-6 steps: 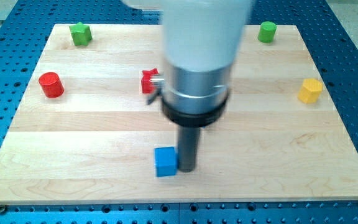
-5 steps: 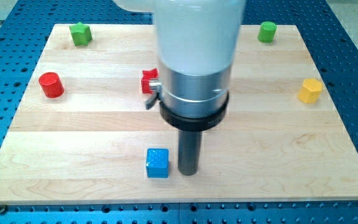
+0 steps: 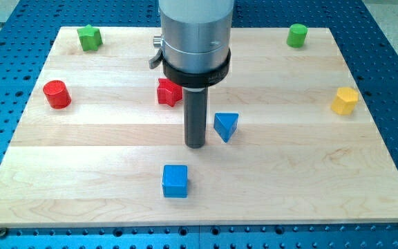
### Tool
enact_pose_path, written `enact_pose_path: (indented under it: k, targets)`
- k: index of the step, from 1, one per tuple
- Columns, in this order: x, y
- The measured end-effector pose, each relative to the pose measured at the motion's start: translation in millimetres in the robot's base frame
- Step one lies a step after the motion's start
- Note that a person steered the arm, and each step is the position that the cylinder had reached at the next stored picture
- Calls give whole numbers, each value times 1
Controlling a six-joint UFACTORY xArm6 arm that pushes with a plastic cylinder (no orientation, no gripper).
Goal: Move the triangle horizontally to the cube
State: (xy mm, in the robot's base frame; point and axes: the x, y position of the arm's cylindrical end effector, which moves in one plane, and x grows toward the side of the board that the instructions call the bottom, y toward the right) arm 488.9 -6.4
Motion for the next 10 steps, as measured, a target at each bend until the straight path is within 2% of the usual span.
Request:
enact_pose_path:
  k: [1,4,6,7,8,10]
  targets:
    - [-21,0]
    - [-24,0]
    - [-23,113]
    - [-30,114]
    - [29,133]
    - [59,187]
